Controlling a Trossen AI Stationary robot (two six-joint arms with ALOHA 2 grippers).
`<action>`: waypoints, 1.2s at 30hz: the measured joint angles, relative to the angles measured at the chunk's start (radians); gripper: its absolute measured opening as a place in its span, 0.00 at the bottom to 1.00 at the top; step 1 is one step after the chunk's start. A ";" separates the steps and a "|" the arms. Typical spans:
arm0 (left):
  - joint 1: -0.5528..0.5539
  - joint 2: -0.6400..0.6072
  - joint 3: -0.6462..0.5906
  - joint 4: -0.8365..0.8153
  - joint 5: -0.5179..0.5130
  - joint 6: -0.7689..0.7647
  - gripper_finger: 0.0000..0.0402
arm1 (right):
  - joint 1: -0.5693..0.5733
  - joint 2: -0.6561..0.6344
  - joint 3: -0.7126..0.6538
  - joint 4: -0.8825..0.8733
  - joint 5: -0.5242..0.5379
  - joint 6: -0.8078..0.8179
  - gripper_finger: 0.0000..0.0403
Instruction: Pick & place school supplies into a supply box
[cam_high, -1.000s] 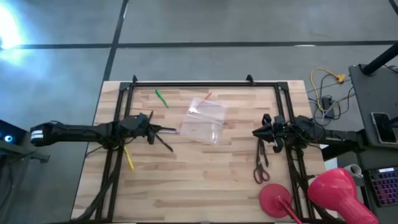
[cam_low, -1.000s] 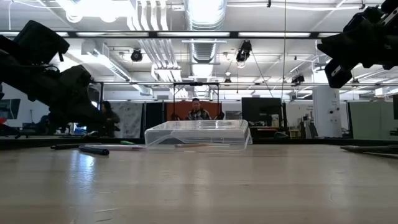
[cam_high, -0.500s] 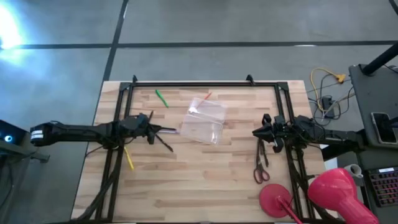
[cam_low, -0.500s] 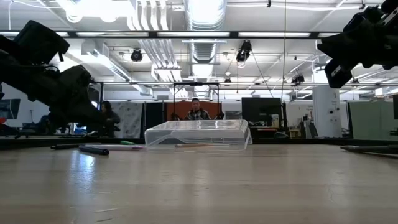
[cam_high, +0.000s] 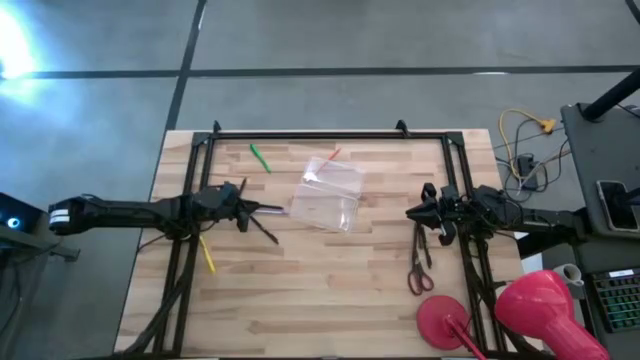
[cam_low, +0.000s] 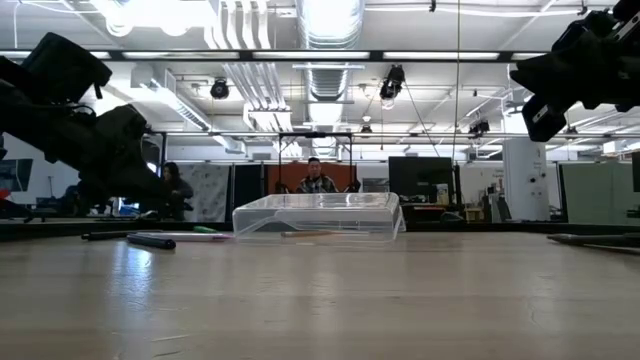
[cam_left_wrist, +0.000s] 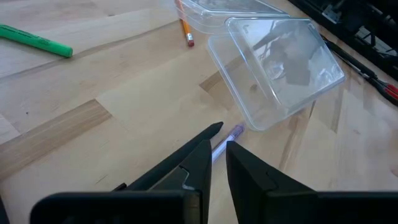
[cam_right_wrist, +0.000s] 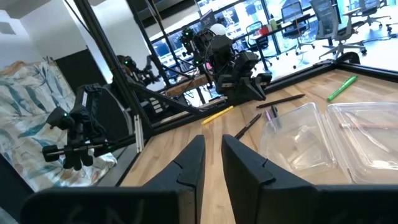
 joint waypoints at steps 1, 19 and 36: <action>0.000 0.000 0.000 0.000 0.000 0.000 0.08 | 0.000 0.000 0.000 0.000 0.000 0.000 0.12; 0.000 0.000 0.000 0.000 0.000 0.000 0.08 | 0.003 0.139 0.000 -0.039 -0.038 0.597 0.12; 0.000 0.000 0.000 0.000 0.000 0.000 0.08 | 0.001 0.452 0.000 0.147 0.545 0.922 0.12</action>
